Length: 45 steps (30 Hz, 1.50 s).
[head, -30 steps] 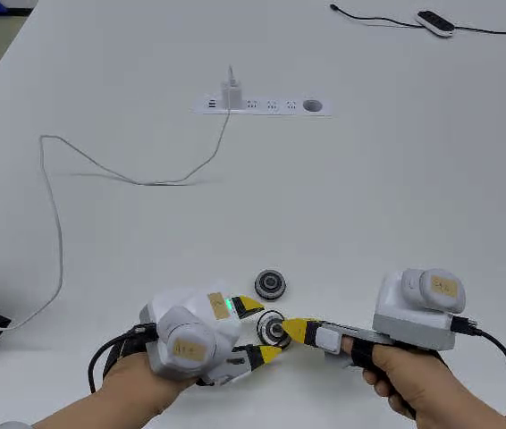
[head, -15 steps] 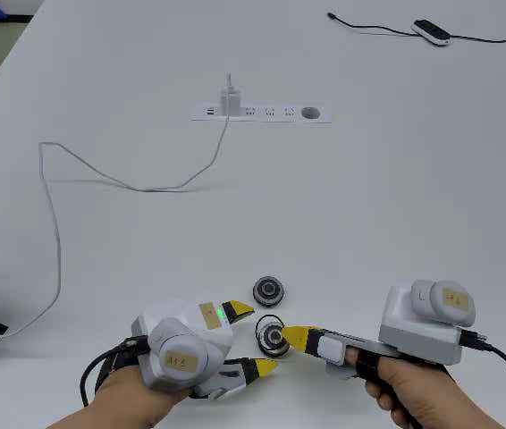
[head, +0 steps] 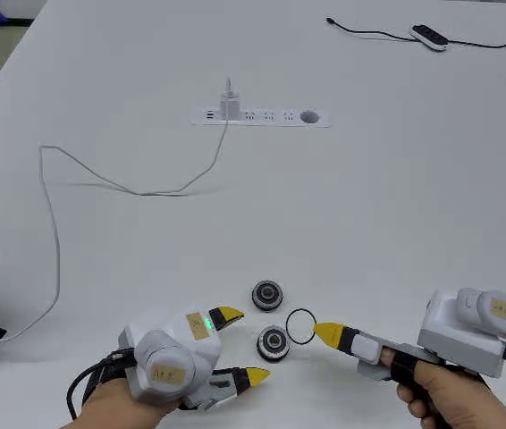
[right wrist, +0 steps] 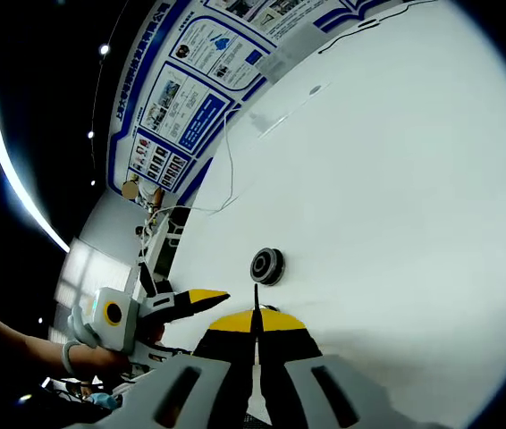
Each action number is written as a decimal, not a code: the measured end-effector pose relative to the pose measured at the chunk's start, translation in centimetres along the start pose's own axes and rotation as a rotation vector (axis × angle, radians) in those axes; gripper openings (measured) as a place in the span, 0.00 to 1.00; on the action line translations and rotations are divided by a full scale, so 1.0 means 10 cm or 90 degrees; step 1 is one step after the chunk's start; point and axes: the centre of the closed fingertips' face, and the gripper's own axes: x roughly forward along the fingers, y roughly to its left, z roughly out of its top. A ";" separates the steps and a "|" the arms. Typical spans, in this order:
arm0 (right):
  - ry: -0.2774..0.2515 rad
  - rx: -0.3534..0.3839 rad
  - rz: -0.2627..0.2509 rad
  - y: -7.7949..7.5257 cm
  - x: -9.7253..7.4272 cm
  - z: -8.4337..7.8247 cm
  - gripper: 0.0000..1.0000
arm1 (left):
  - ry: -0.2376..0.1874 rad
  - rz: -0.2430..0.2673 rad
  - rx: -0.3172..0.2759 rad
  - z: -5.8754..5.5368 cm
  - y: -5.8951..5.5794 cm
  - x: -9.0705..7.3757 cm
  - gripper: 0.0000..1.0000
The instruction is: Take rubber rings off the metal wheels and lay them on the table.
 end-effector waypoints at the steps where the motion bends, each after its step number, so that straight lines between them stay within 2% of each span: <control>1: -0.004 0.004 -0.005 -0.04 -0.01 0.01 0.02 | 0.000 0.001 0.000 -0.01 0.00 -0.01 0.49; 10: -0.017 0.019 -0.039 -0.22 -0.03 0.07 0.02 | 0.003 0.000 -0.006 -0.03 0.00 -0.02 0.48; 16: -0.017 0.025 -0.060 -0.36 0.03 0.07 0.02 | 0.005 -0.001 -0.007 -0.03 0.00 -0.03 0.47; 22: -0.016 0.022 -0.072 -0.39 0.04 0.05 0.02 | 0.009 -0.001 -0.002 -0.04 0.01 -0.02 0.47; 33: 0.004 -0.044 -0.101 -0.45 0.07 0.02 0.03 | 0.008 -0.004 -0.006 -0.04 0.00 -0.01 0.46; 45: 0.007 -0.072 -0.113 -0.49 0.07 0.03 0.11 | 0.009 -0.004 -0.005 -0.03 0.00 -0.01 0.45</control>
